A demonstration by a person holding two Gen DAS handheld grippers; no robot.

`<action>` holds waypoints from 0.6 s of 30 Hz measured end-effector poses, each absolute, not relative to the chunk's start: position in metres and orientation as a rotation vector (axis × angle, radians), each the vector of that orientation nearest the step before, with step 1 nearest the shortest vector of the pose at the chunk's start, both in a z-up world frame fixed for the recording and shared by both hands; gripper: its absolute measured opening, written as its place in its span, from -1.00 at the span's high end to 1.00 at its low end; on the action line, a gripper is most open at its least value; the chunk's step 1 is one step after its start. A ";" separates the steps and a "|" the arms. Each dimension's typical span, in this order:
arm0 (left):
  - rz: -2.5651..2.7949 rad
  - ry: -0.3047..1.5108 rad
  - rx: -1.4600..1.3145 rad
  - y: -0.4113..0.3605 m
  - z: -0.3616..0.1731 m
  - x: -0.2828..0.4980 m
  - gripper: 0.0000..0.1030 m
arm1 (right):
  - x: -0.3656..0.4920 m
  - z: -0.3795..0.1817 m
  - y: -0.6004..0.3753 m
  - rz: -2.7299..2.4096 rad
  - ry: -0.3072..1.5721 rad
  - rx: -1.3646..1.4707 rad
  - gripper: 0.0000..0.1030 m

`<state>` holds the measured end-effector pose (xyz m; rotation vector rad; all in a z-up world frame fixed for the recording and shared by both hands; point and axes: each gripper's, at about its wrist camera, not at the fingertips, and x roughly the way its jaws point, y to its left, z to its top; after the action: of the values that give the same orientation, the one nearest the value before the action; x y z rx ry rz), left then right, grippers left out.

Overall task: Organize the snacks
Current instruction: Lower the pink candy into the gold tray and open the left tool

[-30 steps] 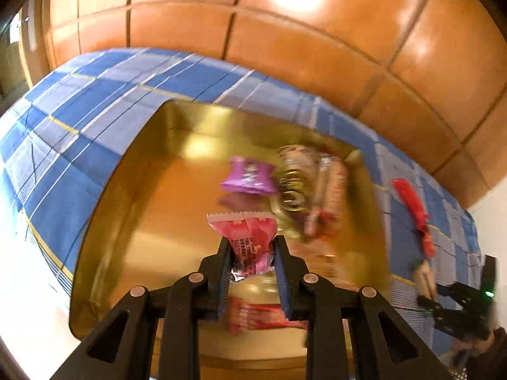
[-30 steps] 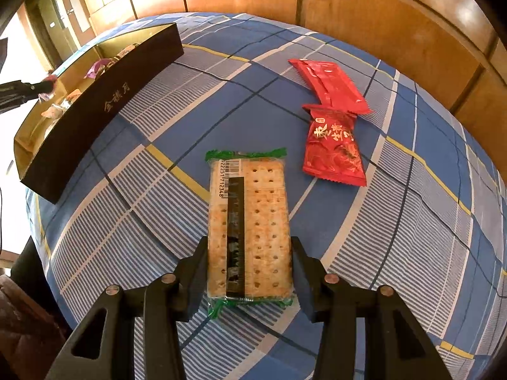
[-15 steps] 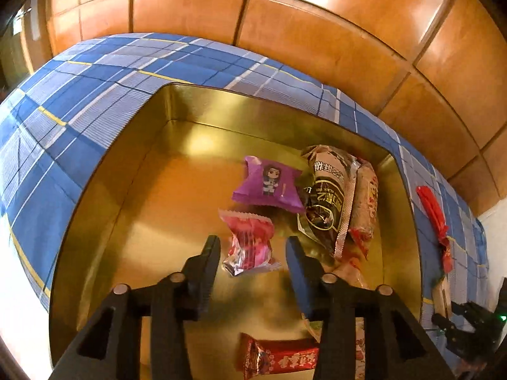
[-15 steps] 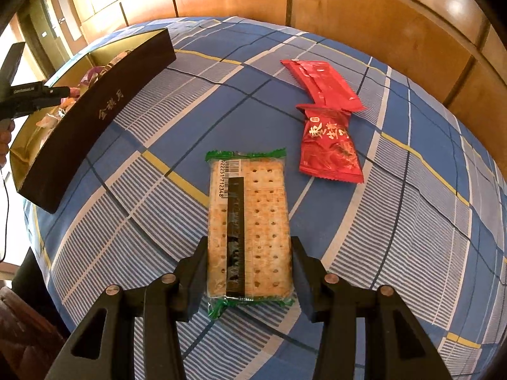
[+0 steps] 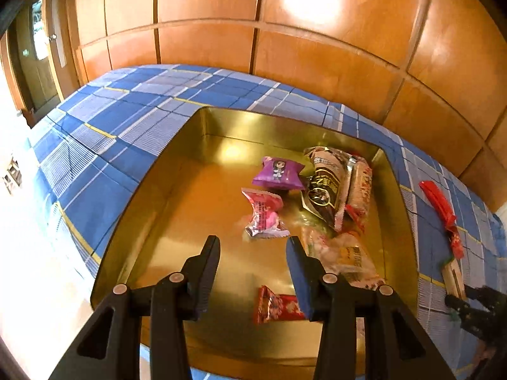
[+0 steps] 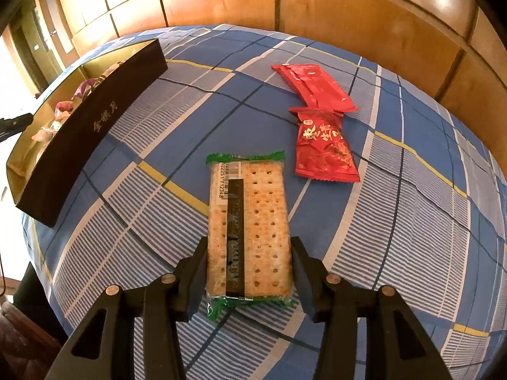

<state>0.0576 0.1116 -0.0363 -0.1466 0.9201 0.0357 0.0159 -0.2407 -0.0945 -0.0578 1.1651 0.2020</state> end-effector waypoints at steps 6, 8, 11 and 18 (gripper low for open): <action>0.027 0.883 -0.103 0.101 -0.028 0.043 0.11 | 0.017 -0.094 -0.238 0.171 1.152 -0.050 0.07; 0.024 0.879 -0.094 0.099 -0.027 0.040 0.10 | 0.015 -0.094 -0.236 0.159 1.147 -0.055 0.07; 0.025 0.872 -0.087 0.098 -0.025 0.036 0.10 | 0.013 -0.093 -0.234 0.145 1.146 -0.051 0.07; 0.030 0.870 -0.083 0.101 -0.027 0.029 0.08 | 0.015 -0.093 -0.235 0.135 1.157 -0.017 0.07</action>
<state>0.0294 0.1005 -0.0266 -0.0832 0.8702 0.0300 0.0147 -0.2347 -0.0933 -0.0169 1.1574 0.1353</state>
